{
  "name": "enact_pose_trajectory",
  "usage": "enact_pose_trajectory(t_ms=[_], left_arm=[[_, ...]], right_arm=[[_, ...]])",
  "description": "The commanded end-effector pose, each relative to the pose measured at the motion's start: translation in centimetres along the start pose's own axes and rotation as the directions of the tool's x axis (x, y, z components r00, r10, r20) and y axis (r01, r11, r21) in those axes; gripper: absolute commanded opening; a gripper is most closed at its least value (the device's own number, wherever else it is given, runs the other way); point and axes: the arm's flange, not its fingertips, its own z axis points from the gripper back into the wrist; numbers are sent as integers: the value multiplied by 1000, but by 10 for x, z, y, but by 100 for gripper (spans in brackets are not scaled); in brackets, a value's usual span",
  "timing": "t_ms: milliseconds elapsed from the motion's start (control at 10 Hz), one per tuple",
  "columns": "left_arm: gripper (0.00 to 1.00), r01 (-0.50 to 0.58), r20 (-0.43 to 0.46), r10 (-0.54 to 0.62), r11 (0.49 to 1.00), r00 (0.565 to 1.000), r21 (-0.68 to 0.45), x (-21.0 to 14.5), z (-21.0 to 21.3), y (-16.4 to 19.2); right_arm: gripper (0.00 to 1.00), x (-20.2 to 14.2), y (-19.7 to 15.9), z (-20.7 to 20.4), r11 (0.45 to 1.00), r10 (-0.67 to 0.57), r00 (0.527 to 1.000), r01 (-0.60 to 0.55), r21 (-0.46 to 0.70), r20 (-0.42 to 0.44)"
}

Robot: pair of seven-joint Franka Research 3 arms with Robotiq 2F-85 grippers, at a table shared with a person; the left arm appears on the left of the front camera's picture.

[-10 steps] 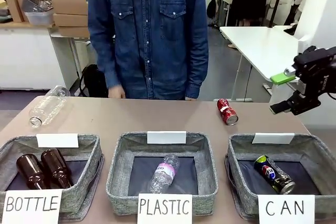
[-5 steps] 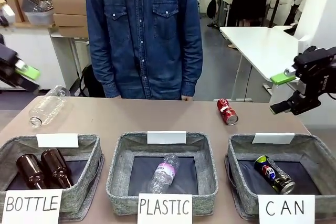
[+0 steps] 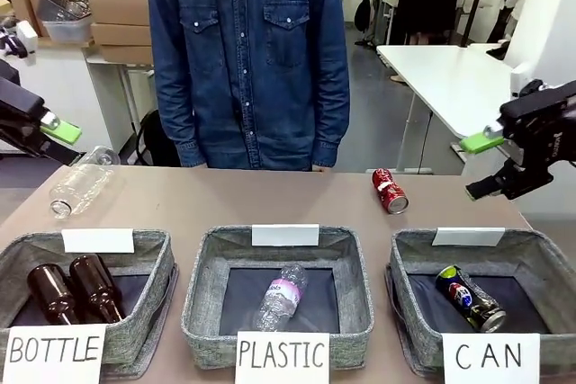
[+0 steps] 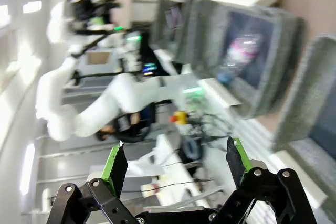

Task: Sort the can waste into the basket.
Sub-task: Pick up the can waste from the table and place it in the right Fabric basket.

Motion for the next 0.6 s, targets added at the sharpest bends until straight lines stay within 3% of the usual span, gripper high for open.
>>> enact_pose_trajectory(t_ms=[0,200,400,500], left_arm=[[100,2,-10,-2,1000,1000,2,-2,2,-1],[100,2,-10,-2,1000,1000,2,-2,2,-1],[100,2,-10,-2,1000,1000,2,-2,2,-1],[100,2,-10,-2,1000,1000,2,-2,2,-1]], right_arm=[[100,10,2,-21,836,-64,983,147,-528,172],[100,29,-1,-34,614,27,936,261,-745,351],[100,35,4,-36,593,160,894,252,-765,418],[100,28,6,-33,599,68,916,279,-751,395]])
